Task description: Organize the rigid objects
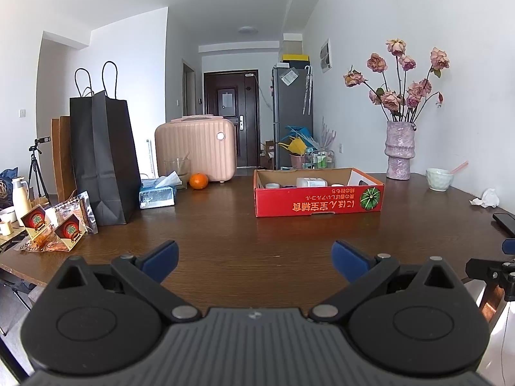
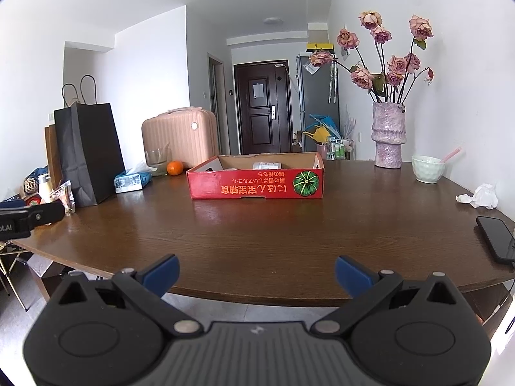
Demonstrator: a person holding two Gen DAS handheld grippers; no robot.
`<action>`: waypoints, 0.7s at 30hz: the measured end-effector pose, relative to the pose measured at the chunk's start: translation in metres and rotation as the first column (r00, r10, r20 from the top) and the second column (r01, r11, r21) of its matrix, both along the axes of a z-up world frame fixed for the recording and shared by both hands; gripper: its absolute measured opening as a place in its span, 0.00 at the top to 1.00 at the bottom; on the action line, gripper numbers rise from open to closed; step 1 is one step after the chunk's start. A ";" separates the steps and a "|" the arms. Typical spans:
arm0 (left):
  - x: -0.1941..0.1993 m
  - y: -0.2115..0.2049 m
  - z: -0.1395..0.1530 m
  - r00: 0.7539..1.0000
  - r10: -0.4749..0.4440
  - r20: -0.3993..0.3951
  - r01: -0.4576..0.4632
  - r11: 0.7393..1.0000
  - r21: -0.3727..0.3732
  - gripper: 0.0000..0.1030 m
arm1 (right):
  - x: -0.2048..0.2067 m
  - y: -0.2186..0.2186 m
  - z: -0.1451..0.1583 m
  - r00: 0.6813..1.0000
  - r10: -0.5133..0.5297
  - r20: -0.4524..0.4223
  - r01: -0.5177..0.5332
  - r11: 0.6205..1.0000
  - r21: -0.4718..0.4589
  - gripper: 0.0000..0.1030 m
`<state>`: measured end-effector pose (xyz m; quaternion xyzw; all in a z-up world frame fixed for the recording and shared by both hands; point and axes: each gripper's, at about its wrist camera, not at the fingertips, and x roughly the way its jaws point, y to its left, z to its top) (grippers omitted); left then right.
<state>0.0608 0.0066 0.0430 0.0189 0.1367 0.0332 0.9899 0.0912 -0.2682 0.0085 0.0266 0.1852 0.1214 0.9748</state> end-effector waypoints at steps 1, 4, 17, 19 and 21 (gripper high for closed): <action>0.000 0.000 0.000 1.000 0.000 0.000 0.000 1.000 0.000 0.00 | -0.001 0.000 0.000 1.000 0.000 0.001 0.000 1.000 0.000 0.00; 0.000 0.000 0.000 1.000 0.001 0.000 -0.001 1.000 0.001 0.00 | -0.001 0.001 0.001 1.000 0.000 0.002 0.000 1.000 -0.005 0.00; 0.000 0.000 0.000 1.000 -0.003 -0.002 0.003 1.000 0.000 0.00 | -0.004 0.000 0.004 1.000 0.001 0.017 -0.001 1.000 -0.003 0.00; 0.000 0.000 0.000 1.000 -0.002 -0.001 0.002 1.000 0.000 0.00 | -0.005 0.001 0.004 1.000 0.006 0.017 -0.006 1.000 -0.005 0.00; 0.000 0.001 0.000 1.000 -0.002 -0.002 0.002 1.000 -0.001 0.00 | -0.004 0.000 0.003 1.000 0.007 0.015 -0.007 1.000 -0.006 0.00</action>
